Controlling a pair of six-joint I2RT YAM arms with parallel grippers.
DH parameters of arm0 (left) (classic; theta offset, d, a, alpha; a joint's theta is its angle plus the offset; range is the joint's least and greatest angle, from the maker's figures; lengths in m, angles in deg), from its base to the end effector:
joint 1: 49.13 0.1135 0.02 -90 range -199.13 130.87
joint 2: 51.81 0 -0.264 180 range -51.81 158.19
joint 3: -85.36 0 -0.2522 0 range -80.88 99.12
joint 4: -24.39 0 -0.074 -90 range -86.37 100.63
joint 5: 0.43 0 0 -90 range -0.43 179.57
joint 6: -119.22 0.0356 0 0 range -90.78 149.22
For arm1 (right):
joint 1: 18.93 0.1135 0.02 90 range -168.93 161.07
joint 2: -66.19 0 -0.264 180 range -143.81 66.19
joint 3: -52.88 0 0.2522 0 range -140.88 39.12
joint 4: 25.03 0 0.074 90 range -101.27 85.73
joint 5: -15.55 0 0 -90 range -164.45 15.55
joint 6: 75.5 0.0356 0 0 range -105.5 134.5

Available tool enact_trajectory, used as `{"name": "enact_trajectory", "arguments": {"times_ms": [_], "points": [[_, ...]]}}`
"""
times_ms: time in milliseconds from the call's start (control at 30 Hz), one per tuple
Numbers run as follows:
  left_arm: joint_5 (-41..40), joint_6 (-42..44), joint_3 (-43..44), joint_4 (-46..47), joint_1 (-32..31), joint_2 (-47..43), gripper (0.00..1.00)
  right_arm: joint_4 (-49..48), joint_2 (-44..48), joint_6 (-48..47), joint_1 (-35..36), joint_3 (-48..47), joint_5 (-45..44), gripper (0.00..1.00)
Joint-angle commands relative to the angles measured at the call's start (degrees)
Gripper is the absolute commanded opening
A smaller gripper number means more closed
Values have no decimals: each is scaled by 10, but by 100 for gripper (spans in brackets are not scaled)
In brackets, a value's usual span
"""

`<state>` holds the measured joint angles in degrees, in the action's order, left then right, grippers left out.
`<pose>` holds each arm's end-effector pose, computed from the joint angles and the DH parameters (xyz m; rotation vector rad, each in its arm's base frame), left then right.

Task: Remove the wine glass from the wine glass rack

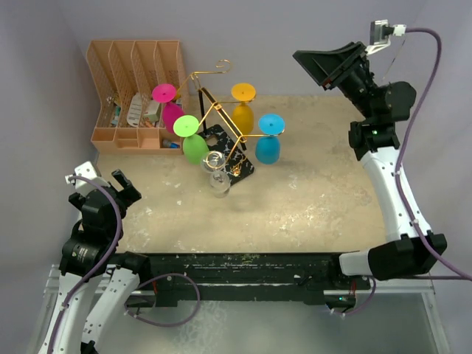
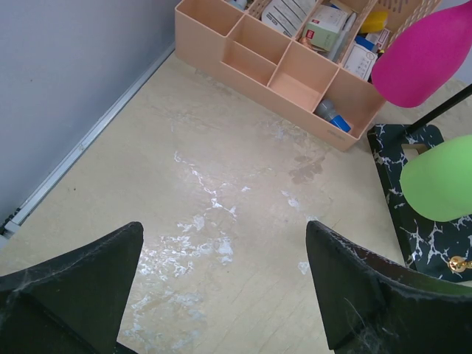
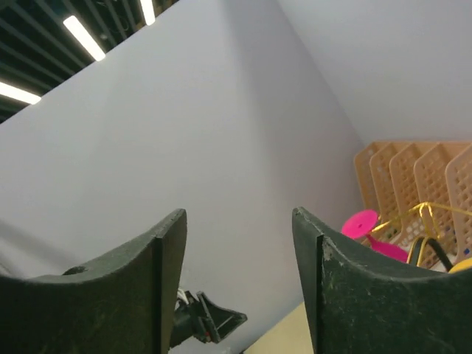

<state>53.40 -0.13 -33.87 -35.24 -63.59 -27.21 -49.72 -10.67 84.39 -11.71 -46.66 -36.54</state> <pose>0.0806 0.0009 0.3313 -0.6353 1.7901 0.1081 0.2570 0.0546 0.5429 -0.1836 1.0390 1.4778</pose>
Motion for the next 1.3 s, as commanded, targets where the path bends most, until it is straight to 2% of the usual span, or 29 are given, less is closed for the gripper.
{"name": "enact_trajectory", "arguments": {"times_ms": [0, 33, 100, 133, 200, 267, 333, 367, 400, 467, 500, 533, 600, 633, 667, 867, 1133, 1267], "points": [[5, 9, 1, 25, -4, 1, 93, -65, -33, 75, 3, 24, 16, 62], [4, 9, 1, 25, -4, 0, 94, -151, -39, 96, 3, 42, 23, 54], [3, 9, 0, 25, -4, -3, 93, -289, -66, 173, 5, 49, 58, 3], [4, 8, 0, 25, -4, -5, 93, -336, -88, 205, 6, 31, 85, 0], [3, 8, -1, 27, -4, -7, 93, -405, -144, 283, 8, -27, 157, 0], [6, 10, -2, 28, -4, -6, 93, -507, -204, 365, 9, -85, 184, 1], [7, 10, -1, 28, -4, -3, 93, -518, -244, 398, 11, -133, 210, 42], [6, 10, -1, 27, -4, -3, 93, -483, -251, 374, 13, -144, 222, 48], [6, 10, 0, 27, -4, -2, 93, -435, -250, 337, 14, -150, 229, 46], [4, 9, 0, 25, -4, -4, 93, -246, -238, 200, 18, -163, 229, 29], [4, 8, -1, 26, -4, -6, 93, -106, -229, 109, 20, -184, 220, 25], [3, 8, -1, 26, -4, -7, 93, 46, -226, -3, 22, -217, 197, 27], [2, 7, 0, 25, -4, -8, 93, 362, -243, -223, 39, -328, 91, 35], [2, 7, 0, 25, -4, -9, 93, 464, -262, -286, 50, -389, 18, 38], [1, 7, -1, 25, -4, -9, 93, 535, -280, -325, 60, -431, -17, 41], [2, 7, 0, 24, -4, -6, 93, 668, -354, -363, 70, -525, -100, 54], [3, 7, 0, 24, -3, -6, 93, 743, -392, -401, 83, -534, -157, 53], [2, 7, 0, 24, -4, -7, 93, 744, -394, -403, 85, -511, -160, 51]]}}
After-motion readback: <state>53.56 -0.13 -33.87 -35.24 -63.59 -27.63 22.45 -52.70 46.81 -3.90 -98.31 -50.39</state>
